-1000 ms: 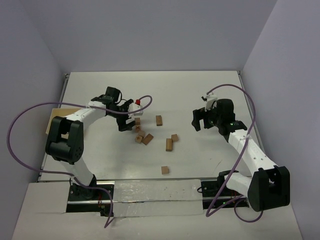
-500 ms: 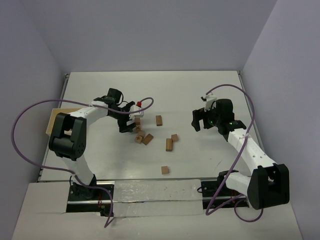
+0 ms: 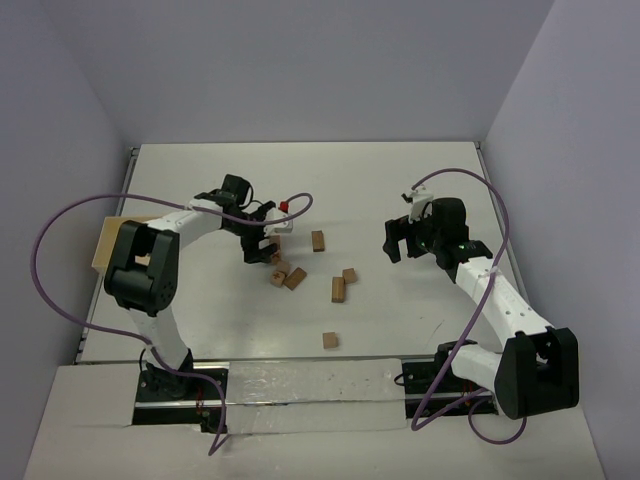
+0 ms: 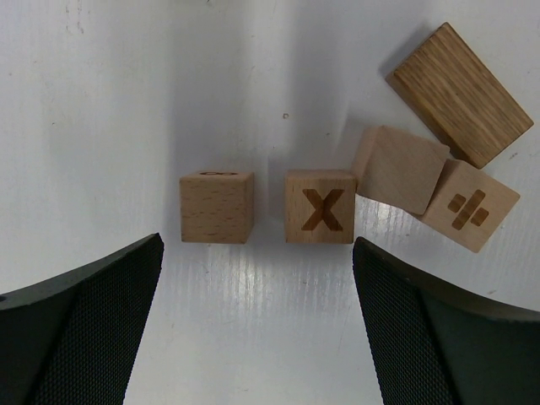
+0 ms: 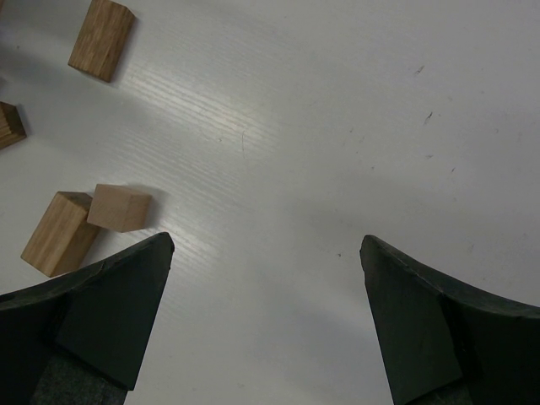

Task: Build the wood block tower

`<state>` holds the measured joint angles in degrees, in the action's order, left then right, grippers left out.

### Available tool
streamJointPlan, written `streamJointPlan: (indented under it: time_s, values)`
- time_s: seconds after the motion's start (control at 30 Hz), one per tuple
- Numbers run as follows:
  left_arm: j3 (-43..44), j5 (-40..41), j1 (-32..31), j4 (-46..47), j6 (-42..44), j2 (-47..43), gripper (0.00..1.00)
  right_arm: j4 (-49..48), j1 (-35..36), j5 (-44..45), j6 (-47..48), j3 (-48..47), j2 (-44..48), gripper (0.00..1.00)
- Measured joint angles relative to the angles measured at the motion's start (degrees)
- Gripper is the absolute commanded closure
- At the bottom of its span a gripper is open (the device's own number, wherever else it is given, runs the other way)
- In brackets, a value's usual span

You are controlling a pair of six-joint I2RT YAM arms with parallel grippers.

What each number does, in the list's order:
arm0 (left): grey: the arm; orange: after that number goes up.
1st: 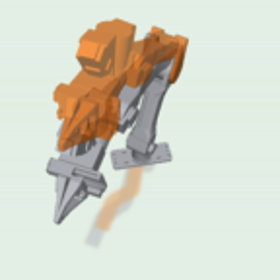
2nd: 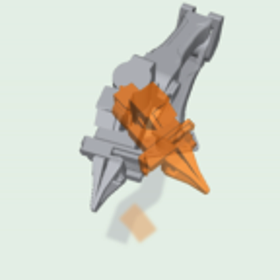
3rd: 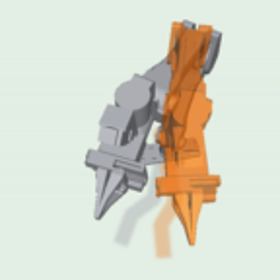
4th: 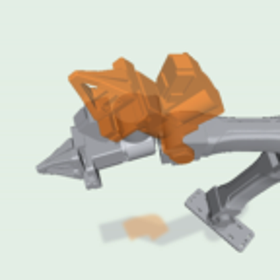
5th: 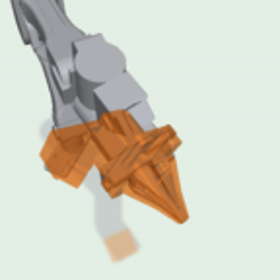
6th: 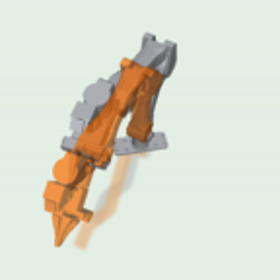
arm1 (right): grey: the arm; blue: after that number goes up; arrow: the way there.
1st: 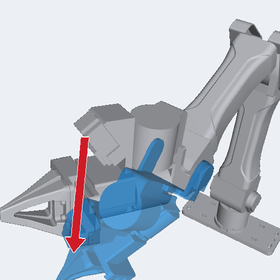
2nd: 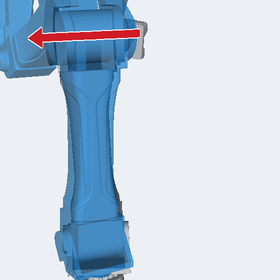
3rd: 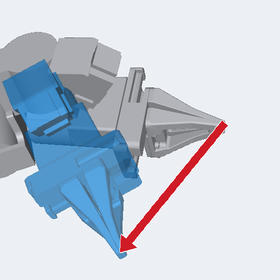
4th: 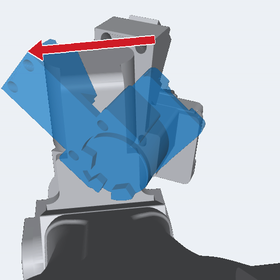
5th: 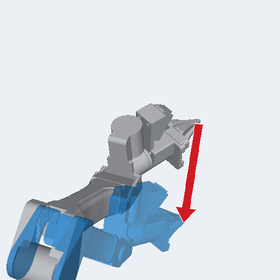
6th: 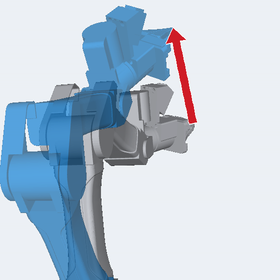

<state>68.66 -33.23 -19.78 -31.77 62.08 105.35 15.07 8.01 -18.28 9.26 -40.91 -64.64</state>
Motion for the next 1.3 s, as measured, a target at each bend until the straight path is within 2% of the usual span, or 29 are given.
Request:
streamJointPlan:
  time_s: [1.07, 1.3]
  values:
    - [4.4, 1.8, -3.2, -1.0, -3.1, 4.6, 0.01, 0.0, 0.0, 0.1, 0.9, 0.0, 0.0, 0.0]
    - [4.8, 2.3, -3.4, -1.5, -4.1, 5.4, 0.06, 0.0, 0.0, 0.2, 0.9, 0.0, 0.0, 0.0]
